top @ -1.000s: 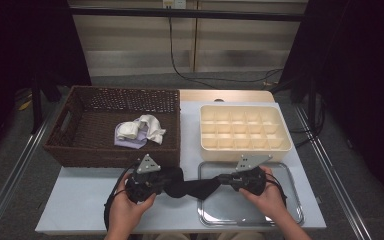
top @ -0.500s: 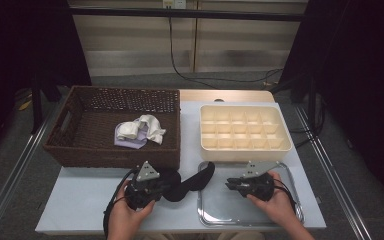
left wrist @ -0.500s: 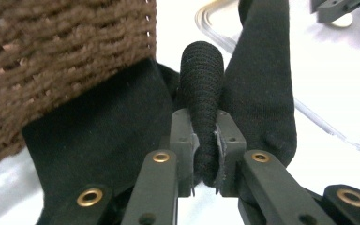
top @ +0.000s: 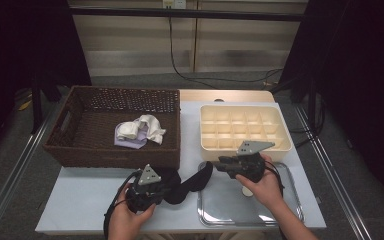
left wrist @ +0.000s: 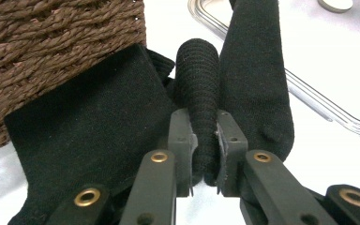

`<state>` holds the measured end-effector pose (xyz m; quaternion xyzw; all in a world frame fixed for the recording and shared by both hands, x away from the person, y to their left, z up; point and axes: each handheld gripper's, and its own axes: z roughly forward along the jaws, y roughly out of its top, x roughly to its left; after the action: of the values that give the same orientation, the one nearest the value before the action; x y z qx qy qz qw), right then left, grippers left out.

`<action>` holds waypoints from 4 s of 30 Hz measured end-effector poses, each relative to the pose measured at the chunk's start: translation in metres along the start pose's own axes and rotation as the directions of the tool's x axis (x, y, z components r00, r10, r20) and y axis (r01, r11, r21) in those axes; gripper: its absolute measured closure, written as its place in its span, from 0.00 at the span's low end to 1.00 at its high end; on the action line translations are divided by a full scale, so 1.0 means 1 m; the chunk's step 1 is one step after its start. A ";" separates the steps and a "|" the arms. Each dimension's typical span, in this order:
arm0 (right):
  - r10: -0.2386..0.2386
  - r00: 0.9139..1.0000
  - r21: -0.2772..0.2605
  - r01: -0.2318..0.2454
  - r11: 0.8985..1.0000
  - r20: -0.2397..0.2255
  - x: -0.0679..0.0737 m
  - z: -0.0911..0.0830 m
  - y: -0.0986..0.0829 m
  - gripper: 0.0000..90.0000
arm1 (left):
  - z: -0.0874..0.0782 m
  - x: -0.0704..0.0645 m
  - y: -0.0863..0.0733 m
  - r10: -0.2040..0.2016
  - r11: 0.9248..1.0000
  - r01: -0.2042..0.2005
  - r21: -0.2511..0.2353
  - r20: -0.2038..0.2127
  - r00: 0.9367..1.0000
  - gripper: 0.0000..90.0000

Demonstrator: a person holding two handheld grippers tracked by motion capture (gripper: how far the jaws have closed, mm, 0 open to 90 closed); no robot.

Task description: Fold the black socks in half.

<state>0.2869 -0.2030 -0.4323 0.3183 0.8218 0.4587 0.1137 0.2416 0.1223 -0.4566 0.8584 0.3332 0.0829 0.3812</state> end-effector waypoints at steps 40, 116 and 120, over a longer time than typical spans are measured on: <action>0.064 0.990 0.156 -0.044 0.987 -0.128 0.005 0.024 -0.036 0.71 | -0.002 -0.006 -0.011 -0.016 0.999 0.016 0.036 0.003 1.000 0.83; 0.071 0.997 0.148 -0.069 0.987 -0.006 -0.013 -0.003 -0.060 0.98 | 0.023 -0.015 0.012 -0.039 0.997 0.031 0.068 0.114 0.993 0.88; 0.038 0.999 0.145 -0.040 0.989 0.016 -0.010 -0.010 -0.058 0.99 | 0.020 -0.013 0.012 -0.045 0.996 0.037 0.076 0.113 0.993 0.87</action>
<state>0.2661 -0.2379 -0.4756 0.3450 0.8457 0.3977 0.0868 0.2456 0.0962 -0.4609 0.8682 0.3310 0.0131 0.3694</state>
